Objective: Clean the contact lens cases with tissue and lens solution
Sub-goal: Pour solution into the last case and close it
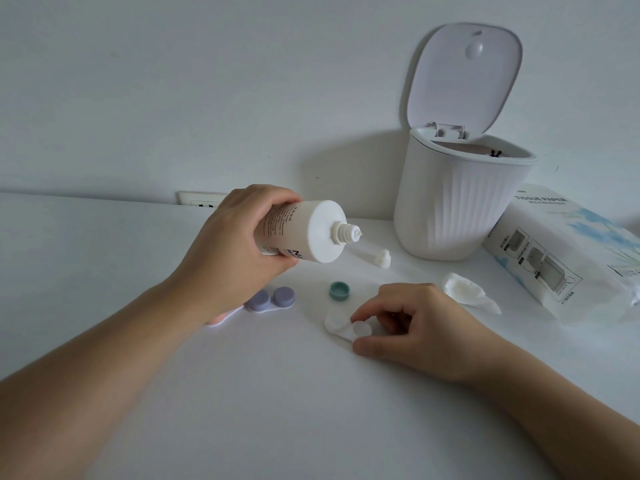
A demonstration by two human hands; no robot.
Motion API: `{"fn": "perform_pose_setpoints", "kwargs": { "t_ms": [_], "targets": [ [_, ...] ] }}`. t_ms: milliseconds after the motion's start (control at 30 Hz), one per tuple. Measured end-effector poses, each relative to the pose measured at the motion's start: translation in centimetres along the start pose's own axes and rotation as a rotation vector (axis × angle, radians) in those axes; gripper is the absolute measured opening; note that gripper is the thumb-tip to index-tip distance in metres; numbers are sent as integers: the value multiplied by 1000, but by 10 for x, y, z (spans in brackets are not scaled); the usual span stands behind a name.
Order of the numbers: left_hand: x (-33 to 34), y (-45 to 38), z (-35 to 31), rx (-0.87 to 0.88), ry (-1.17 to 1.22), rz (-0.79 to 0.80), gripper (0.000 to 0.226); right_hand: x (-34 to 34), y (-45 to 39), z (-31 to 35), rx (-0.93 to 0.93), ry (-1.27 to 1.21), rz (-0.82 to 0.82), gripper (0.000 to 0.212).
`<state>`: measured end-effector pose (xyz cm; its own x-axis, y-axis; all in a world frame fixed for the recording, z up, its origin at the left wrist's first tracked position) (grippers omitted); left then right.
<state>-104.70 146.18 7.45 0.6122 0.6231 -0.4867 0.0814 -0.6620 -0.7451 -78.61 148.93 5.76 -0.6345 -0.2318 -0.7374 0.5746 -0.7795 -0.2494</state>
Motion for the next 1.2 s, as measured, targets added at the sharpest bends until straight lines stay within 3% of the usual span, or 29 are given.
{"fn": "perform_pose_setpoints", "kwargs": {
  "t_ms": [1200],
  "targets": [
    [5,-4,3,247,-149,59,65,-21,3,6,33,-245,-183,9]
  ]
}}
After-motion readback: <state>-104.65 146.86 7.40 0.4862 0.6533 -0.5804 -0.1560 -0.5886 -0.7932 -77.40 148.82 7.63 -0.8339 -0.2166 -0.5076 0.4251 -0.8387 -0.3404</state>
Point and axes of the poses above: each hand's wrist, its own y-axis away from the middle knuckle, its own x-axis out of the palm, z = x × y, the point moved 1 cm from there along -y, towards the middle knuckle, and after that the axes turned 8 degrees about -z, right-handed, at the moved point
